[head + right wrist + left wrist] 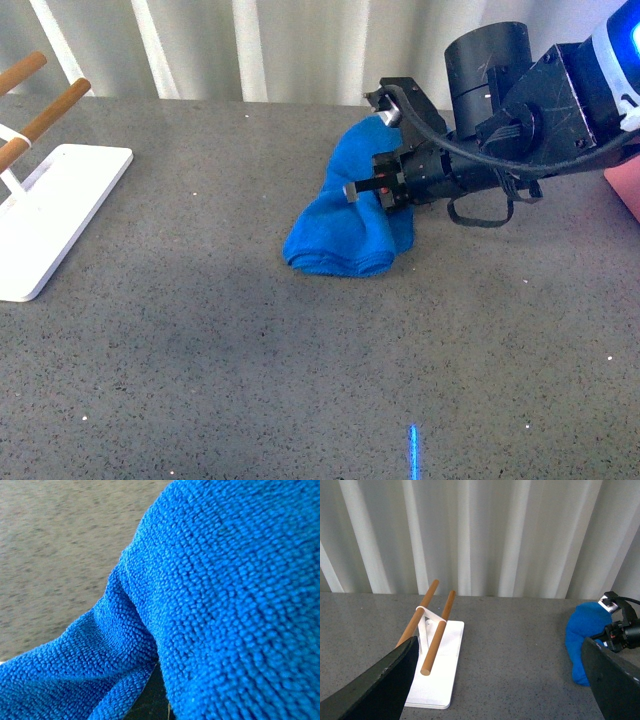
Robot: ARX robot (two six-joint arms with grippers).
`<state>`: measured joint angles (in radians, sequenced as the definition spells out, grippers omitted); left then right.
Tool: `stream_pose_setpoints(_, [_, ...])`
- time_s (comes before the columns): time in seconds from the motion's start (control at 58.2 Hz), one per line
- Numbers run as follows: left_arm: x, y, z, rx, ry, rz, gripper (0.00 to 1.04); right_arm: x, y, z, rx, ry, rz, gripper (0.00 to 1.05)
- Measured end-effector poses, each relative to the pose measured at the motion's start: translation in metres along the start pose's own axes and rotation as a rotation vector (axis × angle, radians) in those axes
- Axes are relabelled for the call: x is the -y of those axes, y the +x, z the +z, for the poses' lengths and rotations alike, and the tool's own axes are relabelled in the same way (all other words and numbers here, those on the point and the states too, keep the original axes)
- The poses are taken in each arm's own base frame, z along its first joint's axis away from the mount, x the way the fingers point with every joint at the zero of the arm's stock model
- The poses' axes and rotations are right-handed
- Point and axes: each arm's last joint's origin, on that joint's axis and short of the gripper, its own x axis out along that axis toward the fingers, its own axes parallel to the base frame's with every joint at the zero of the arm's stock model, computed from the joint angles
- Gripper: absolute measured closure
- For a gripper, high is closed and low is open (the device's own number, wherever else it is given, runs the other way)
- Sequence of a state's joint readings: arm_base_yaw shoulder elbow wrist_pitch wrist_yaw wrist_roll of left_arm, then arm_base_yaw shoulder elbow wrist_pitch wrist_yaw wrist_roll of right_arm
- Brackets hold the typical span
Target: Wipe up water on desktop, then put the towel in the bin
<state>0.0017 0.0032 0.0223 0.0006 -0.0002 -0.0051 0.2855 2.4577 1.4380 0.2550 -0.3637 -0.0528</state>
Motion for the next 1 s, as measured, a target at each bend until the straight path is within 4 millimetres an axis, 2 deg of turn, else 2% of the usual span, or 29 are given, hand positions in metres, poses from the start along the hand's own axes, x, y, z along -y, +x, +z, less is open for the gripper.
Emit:
stream_pose_setpoints(0.172, [0.000, 0.000, 0.000, 0.000, 0.000, 0.000, 0.07, -0.023, -0.022, -0.016, -0.043, 0.036, 0.058, 1.00])
stream_pose_setpoints(0.292, [0.000, 0.000, 0.000, 0.000, 0.000, 0.000, 0.07, -0.032, -0.048, -0.032, -0.106, 0.052, 0.053, 1.00])
stream_pose_setpoints(0.429, [0.000, 0.000, 0.000, 0.000, 0.000, 0.000, 0.07, -0.034, -0.086, -0.052, -0.177, 0.071, 0.037, 1.00])
stream_pose_setpoints(0.515, [0.000, 0.000, 0.000, 0.000, 0.000, 0.000, 0.07, -0.030, -0.113, -0.061, -0.191, 0.079, 0.029, 1.00])
stream_pose_setpoints(0.653, [0.000, 0.000, 0.000, 0.000, 0.000, 0.000, 0.07, -0.022, -0.149, -0.064, -0.176, 0.073, -0.008, 1.00])
stream_pose_setpoints(0.79, [0.000, 0.000, 0.000, 0.000, 0.000, 0.000, 0.07, -0.013, -0.176, -0.064, -0.161, 0.044, -0.047, 1.00])
stream_pose_setpoints(0.996, [0.000, 0.000, 0.000, 0.000, 0.000, 0.000, 0.07, 0.012, -0.200, -0.067, -0.174, 0.031, -0.113, 1.00])
